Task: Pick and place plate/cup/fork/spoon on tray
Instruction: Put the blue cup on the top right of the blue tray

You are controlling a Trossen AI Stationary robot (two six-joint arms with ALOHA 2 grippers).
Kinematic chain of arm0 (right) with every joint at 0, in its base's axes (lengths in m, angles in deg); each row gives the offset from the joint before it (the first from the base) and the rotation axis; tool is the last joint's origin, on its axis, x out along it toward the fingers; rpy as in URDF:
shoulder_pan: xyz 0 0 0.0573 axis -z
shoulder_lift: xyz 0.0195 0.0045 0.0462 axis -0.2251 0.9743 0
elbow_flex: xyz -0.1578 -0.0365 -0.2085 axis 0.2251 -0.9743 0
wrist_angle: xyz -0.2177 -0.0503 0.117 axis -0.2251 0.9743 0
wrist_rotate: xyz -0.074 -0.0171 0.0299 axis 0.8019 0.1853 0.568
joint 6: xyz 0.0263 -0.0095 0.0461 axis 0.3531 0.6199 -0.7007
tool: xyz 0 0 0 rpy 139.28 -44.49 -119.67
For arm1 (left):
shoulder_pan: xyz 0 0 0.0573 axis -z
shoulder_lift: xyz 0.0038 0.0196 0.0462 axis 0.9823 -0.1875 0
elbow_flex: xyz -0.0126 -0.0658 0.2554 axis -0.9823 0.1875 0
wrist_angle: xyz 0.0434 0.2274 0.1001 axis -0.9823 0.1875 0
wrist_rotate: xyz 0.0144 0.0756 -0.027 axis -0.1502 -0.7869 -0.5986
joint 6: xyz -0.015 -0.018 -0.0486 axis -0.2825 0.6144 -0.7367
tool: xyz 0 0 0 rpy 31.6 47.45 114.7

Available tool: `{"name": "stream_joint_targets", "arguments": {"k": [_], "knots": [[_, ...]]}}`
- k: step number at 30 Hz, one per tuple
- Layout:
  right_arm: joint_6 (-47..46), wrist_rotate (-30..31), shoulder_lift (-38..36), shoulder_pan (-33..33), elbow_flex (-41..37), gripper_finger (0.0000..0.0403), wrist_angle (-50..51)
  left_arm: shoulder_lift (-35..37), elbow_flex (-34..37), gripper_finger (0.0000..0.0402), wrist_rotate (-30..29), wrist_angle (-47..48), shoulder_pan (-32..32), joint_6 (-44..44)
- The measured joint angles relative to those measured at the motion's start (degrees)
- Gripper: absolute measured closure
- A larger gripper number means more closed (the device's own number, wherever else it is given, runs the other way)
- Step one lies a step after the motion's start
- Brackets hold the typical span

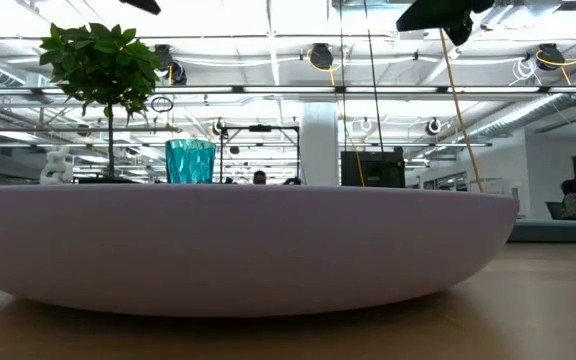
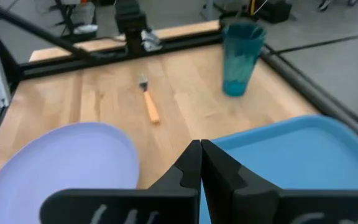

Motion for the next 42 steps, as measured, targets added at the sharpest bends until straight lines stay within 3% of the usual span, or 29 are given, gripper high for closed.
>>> {"name": "stream_joint_targets", "arguments": {"k": [10,17,22,30,35,42], "knots": [[-5.42,13.0,7.18,-9.27,0.02,0.0403,-2.32,-8.86,0.0,0.027,-0.12,0.41,-7.29,1.93],[-5.22,14.42,9.71,-10.3,1.75,0.0403,-2.75,-15.84,0.0,0.0233,-0.14,0.56,-11.72,4.7],[-4.97,14.37,11.26,-10.28,1.88,0.0403,-2.66,-20.7,0.0,0.0217,-4.64,1.18,-14.98,5.64],[-4.38,14.24,12.15,-10.26,1.88,0.0403,-2.66,-25.53,0.0,0.0174,-5.28,0.94,-20.5,7.24],[-3.92,14.24,12.16,-10.26,1.88,0.0403,-2.66,-27.18,0.0,0.0183,-0.31,0.94,-23.34,9.89],[-3.91,14.24,12.15,-10.26,1.88,0.0403,-2.71,-30.11,0.0,0.0254,1.32,0.92,-25.66,11.82]]}}
